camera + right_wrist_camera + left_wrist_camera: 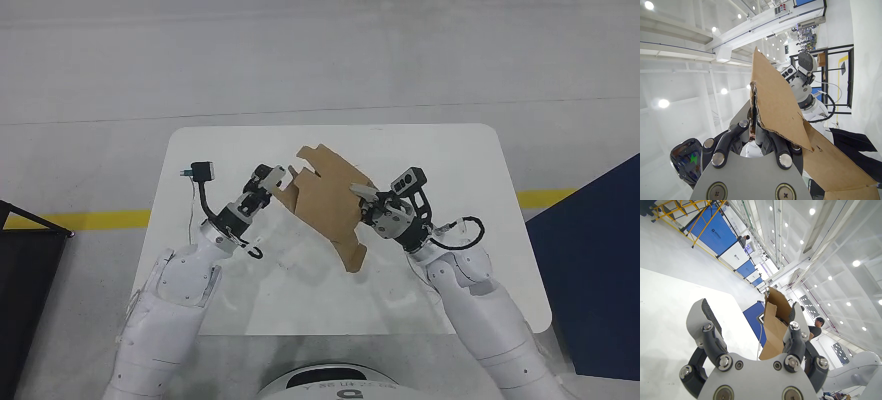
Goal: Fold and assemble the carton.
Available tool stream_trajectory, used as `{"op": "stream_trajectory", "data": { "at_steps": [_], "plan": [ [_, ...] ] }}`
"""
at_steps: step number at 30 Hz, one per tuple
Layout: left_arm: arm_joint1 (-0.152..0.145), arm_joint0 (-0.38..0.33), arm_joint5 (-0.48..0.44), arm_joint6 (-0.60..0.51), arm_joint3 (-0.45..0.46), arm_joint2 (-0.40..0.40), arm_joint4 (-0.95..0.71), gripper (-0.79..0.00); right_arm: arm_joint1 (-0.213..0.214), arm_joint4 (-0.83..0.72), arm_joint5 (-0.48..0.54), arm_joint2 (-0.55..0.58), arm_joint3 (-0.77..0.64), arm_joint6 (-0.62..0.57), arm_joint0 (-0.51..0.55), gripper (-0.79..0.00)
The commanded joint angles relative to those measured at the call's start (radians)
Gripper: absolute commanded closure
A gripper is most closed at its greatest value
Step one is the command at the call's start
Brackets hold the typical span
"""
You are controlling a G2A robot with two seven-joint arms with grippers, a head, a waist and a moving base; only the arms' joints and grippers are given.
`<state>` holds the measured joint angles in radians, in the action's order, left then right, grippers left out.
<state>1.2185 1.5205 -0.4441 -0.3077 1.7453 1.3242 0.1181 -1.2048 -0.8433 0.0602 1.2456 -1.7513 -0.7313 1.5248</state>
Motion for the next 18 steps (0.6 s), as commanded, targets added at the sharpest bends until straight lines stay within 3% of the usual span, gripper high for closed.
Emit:
{"op": "stream_trajectory", "data": {
  "at_steps": [1, 18],
  "plan": [
    [0.0, -0.007, 0.001, -0.003, -0.008, -0.006, 0.021, -0.785, 0.0, 0.005, -0.006, -0.004, -0.005, -0.008, -0.002, 0.0],
    [0.0, -0.016, -0.024, 0.008, -0.03, -0.026, 0.074, -0.785, -0.016, -0.125, -0.036, -0.074, 0.002, -0.082, -0.054, 0.0]
  ]
}}
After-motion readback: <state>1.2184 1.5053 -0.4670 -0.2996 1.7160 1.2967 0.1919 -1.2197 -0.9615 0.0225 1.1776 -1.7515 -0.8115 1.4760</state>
